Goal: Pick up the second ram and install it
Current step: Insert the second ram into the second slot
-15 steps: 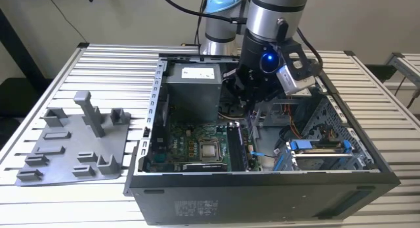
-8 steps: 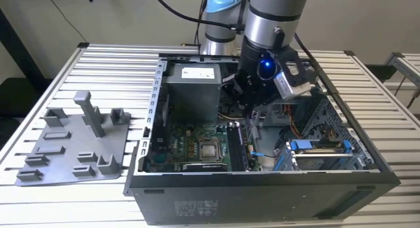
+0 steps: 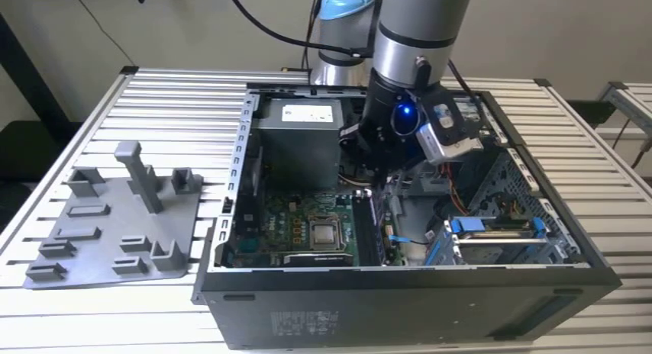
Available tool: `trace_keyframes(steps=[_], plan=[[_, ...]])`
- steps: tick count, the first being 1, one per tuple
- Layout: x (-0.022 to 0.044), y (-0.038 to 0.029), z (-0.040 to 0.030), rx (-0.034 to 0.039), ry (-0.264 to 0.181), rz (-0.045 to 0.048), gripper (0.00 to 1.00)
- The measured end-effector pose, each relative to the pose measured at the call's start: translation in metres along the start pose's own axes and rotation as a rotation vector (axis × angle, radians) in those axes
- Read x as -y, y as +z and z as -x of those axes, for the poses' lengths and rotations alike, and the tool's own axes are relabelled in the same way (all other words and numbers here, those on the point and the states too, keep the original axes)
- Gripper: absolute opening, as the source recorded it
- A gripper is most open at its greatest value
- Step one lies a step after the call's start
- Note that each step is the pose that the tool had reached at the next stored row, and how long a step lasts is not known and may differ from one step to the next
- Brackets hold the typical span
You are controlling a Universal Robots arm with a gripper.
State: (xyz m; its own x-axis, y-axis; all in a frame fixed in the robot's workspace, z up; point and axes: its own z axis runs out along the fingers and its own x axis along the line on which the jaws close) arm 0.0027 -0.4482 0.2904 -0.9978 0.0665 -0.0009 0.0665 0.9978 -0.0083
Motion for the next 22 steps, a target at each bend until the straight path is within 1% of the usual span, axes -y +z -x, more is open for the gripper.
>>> trace_keyframes(steps=[8,9,13,15,17,19,22], plan=[[-0.0002,0.0147,-0.0003,0.0016,-0.003,0.0001,0.14],[-0.0002,0.0177,-0.0004,0.0038,-0.003,0.0004,0.14],[-0.0002,0.0249,-0.0009,0.0124,-0.003,0.0008,0.14],[-0.0002,0.0285,-0.0017,0.0148,-0.003,0.0011,0.14],[-0.0002,0.0322,-0.0025,0.0150,-0.003,0.0010,0.14],[-0.0002,0.0344,-0.0027,0.0151,-0.003,0.0010,0.14],[-0.0001,0.0349,-0.0028,0.0150,-0.003,0.0006,0.14]])
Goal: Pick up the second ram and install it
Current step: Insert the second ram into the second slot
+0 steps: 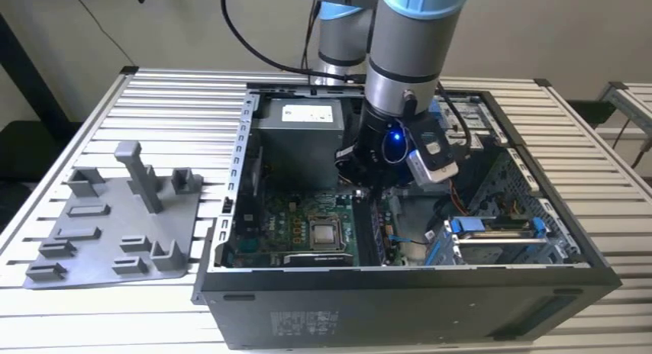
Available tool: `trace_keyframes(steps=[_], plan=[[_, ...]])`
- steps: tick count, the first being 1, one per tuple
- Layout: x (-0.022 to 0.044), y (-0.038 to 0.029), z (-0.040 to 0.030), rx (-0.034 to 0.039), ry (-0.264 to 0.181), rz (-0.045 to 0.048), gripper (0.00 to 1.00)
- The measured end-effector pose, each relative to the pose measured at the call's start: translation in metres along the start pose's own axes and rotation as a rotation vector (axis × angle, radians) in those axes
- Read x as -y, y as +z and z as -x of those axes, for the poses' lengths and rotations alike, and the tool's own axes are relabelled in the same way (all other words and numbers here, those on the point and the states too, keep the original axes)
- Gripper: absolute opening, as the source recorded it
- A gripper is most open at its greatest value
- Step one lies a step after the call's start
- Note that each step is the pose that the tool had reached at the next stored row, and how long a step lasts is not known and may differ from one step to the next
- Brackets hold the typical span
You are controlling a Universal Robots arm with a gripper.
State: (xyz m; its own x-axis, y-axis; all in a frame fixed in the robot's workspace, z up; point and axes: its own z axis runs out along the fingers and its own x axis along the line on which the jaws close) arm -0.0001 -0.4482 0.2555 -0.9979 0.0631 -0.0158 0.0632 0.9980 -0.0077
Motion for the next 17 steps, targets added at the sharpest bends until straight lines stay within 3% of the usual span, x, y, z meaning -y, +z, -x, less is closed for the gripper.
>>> trace_keyframes(steps=[7,13,17], plan=[[0.0001,0.0012,-0.0001,0.0002,0.000,0.0008,0.14],[0.0018,0.0106,-0.0012,0.0002,0.000,0.0007,0.14],[0.0022,0.0173,-0.0073,0.0001,-0.002,0.0006,0.14]])
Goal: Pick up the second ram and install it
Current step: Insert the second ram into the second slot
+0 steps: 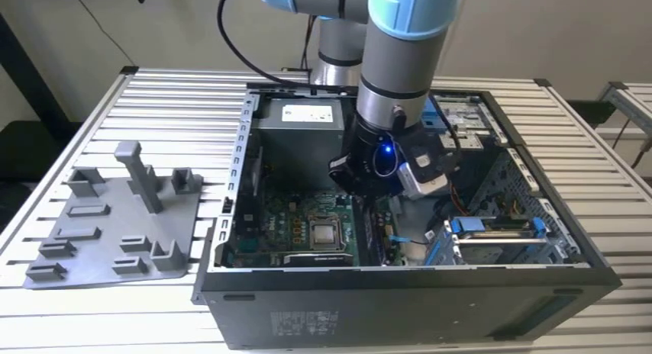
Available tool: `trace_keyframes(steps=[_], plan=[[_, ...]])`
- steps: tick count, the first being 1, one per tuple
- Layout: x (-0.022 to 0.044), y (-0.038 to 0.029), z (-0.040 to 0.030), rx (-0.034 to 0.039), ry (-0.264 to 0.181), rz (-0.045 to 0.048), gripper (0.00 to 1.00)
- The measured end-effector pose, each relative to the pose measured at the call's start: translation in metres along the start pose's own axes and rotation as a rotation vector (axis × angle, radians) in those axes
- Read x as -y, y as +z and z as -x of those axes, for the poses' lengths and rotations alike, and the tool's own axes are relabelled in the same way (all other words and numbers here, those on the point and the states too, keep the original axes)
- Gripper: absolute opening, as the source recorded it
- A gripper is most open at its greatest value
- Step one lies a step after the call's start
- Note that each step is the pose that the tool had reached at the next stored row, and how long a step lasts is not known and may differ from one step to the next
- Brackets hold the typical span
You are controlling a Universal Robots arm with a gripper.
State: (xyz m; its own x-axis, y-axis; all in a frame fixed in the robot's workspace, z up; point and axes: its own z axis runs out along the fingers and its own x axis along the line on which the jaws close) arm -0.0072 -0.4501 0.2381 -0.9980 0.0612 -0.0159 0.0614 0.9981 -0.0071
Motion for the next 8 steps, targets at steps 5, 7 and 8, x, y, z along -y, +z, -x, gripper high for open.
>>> trace_keyframes(steps=[5,7,8], plan=[[0.0013,0.0060,-0.0013,0.0001,-0.014,0.0002,0.14],[0.0028,0.0066,-0.0012,0.0001,-0.019,0.0004,0.14],[0.0035,0.0068,-0.0013,0.0001,-0.021,0.0004,0.14]])
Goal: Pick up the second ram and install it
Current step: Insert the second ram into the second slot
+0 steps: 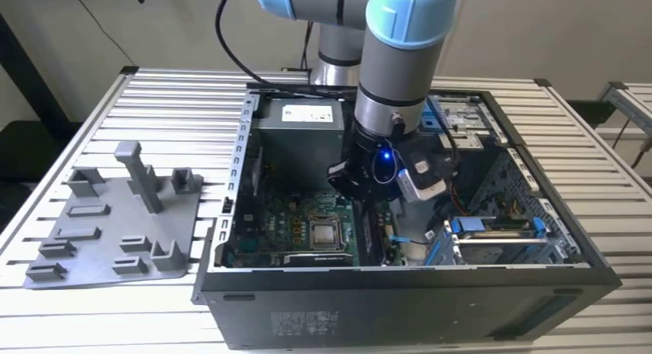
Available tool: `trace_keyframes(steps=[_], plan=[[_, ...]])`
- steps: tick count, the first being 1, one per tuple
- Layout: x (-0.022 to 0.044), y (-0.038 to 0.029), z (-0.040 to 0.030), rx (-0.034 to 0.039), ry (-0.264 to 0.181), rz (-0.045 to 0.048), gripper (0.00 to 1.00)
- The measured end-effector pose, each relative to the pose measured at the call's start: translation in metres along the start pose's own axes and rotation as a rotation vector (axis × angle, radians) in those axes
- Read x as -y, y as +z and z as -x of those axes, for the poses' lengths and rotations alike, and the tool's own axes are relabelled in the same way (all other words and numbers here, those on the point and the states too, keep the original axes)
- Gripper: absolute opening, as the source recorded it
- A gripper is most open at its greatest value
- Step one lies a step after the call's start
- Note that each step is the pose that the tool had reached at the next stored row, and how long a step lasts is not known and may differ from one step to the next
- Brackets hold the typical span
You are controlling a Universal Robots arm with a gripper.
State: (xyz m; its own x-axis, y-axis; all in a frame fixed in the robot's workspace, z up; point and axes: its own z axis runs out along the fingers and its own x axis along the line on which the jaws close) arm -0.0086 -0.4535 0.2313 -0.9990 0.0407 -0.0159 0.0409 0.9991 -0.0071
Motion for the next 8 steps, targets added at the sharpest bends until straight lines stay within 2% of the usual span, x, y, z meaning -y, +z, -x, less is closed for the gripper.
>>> trace_keyframes(steps=[5,8], plan=[[0.0056,0.0007,0.0002,0.0002,-0.014,0.0003,0.14],[0.0112,0.0008,0.0004,0.0002,-0.018,0.0009,0.14]])
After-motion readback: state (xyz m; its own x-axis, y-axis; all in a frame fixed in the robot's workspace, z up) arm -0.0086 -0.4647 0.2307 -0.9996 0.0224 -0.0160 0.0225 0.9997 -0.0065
